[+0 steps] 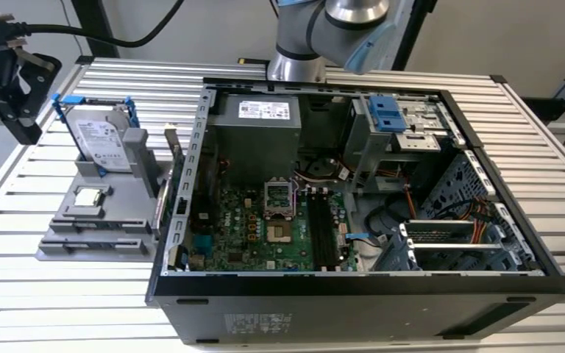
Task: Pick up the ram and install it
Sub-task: 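Pick up the ram and move it above insertion slot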
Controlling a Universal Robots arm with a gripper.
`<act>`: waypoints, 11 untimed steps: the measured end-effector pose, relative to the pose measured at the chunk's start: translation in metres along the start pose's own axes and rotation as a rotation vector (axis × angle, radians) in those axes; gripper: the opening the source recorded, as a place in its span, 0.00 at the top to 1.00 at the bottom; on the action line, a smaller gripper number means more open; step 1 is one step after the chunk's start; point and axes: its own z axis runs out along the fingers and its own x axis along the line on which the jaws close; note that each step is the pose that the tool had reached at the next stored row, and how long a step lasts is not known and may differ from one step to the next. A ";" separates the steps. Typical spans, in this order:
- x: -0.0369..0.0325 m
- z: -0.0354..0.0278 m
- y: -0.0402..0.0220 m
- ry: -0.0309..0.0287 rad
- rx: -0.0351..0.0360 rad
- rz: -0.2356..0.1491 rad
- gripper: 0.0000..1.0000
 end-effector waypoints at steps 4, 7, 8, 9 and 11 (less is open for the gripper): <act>0.0001 0.0000 0.0001 0.0014 -0.0003 -0.027 1.00; 0.0000 0.0000 0.0001 0.0037 -0.0008 -0.078 1.00; 0.0000 0.0000 0.0001 0.0046 -0.0009 -0.096 1.00; 0.0000 0.0000 0.0001 0.0055 -0.0011 -0.114 1.00; 0.0000 0.0000 0.0001 0.0071 -0.0014 -0.148 1.00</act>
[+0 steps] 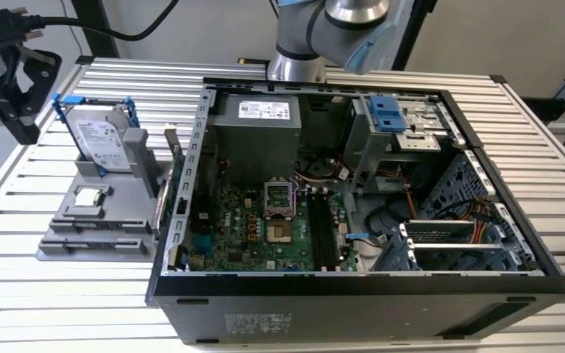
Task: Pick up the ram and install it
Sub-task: 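Pick up the ram and move it above insertion slot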
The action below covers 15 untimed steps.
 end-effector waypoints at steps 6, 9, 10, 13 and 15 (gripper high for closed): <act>0.0000 0.0000 0.0000 0.0058 0.0029 -0.104 1.00; 0.0000 -0.0001 0.0000 0.0086 0.0040 -0.156 1.00; 0.0000 -0.0001 0.0000 0.0094 0.0043 -0.173 1.00; 0.0000 0.0000 0.0000 0.0123 0.0057 -0.224 1.00; 0.0001 -0.0001 0.0000 0.0142 0.0070 -0.256 1.00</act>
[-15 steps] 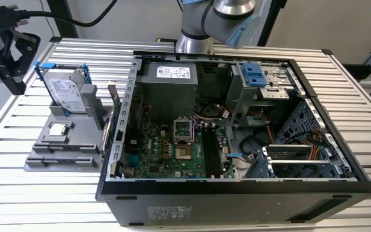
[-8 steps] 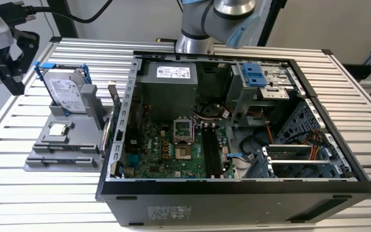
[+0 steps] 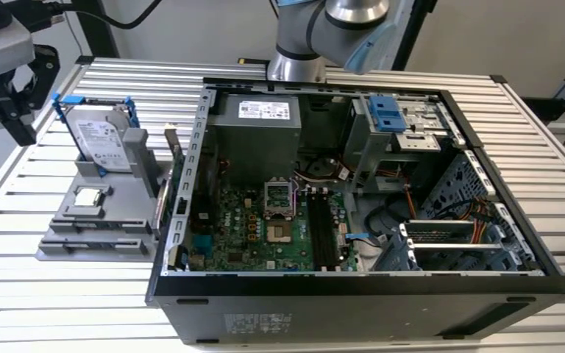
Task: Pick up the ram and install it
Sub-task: 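Pick up the ram and move it above insertion slot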
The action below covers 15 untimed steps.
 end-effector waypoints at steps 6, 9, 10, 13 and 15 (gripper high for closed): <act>0.0000 -0.0001 -0.0001 0.0061 0.0041 -0.098 1.00; 0.0000 -0.0001 0.0000 0.0094 0.0067 -0.146 1.00; 0.0000 -0.0002 0.0000 0.0105 0.0077 -0.162 1.00; 0.0000 -0.0002 0.0000 0.0139 0.0105 -0.209 1.00; 0.0000 -0.0003 0.0000 0.0162 0.0125 -0.240 1.00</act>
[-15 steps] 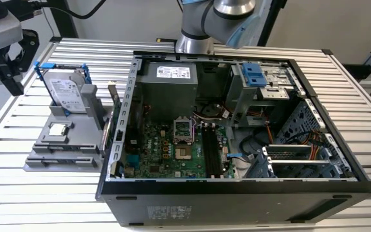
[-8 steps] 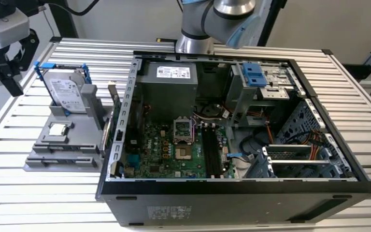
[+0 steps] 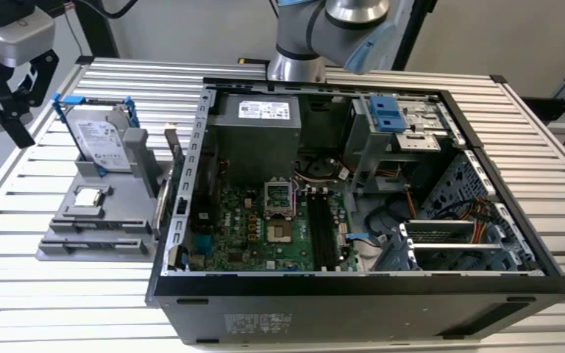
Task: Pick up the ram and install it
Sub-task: 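Pick up the ram and move it above insertion slot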
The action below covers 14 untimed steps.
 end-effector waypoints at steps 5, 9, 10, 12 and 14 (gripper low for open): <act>0.0000 -0.0001 0.0000 0.0057 0.0047 -0.077 1.00; 0.0000 -0.0001 0.0001 0.0097 0.0081 -0.138 1.00; 0.0000 -0.0001 0.0001 0.0109 0.0090 -0.153 1.00; 0.0000 -0.0002 0.0000 0.0124 0.0099 -0.187 1.00; 0.0000 -0.0001 0.0001 0.0132 0.0102 -0.221 1.00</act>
